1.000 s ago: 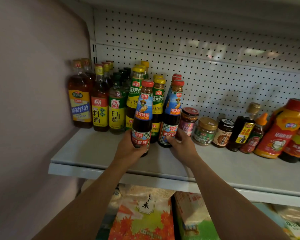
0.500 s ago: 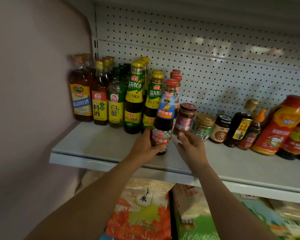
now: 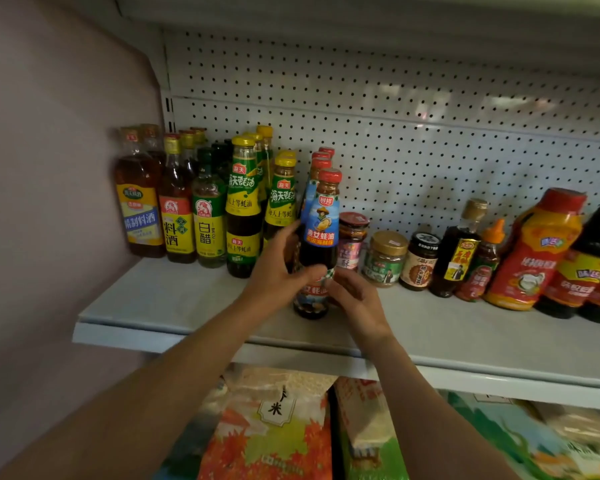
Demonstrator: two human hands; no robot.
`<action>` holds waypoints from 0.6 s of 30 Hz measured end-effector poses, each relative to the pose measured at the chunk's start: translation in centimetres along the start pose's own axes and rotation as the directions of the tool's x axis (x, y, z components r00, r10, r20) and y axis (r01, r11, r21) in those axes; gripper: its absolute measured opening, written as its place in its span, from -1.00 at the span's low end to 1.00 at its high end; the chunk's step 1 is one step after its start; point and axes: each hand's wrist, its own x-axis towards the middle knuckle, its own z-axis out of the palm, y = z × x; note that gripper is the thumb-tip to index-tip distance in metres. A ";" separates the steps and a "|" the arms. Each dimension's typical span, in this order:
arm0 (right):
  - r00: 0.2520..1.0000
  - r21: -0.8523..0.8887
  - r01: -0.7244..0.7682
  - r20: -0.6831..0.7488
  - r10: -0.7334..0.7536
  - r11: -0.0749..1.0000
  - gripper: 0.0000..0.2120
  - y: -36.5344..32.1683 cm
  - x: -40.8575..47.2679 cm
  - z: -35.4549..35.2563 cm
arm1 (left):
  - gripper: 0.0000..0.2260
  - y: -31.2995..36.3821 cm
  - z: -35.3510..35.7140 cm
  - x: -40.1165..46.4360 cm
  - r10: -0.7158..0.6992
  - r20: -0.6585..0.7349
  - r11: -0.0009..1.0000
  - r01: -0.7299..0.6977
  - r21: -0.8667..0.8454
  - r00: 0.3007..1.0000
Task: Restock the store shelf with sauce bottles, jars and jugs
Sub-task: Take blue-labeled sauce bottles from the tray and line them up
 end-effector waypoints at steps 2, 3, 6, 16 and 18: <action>1.000 -0.058 0.010 0.018 -0.009 0.998 -0.65 0.1 0.1 0.1 | -0.23 2.3 -1.4 1.4 0.063 -0.025 0.998 -0.063 -0.004 0.998; 1.000 -0.099 0.011 0.030 -0.008 0.995 -0.62 0.2 0.2 0.1 | -0.22 3.5 -2.0 2.0 0.076 -0.021 0.997 -0.076 -0.006 0.997; 0.998 -0.224 0.013 0.070 0.003 0.975 -0.42 -0.2 0.2 0.4 | -0.14 6.4 -3.0 3.5 0.154 0.070 0.983 -0.160 0.093 0.986; 0.997 -0.313 -0.027 0.058 0.047 0.949 -0.52 -0.1 0.3 0.4 | -0.02 7.4 -3.6 4.8 0.200 0.226 0.868 -0.280 0.410 0.953; 0.998 -0.328 -0.028 0.052 0.048 0.944 -0.51 -0.2 0.3 0.5 | 0.01 7.3 -3.5 4.9 0.205 0.223 0.829 -0.290 0.478 0.953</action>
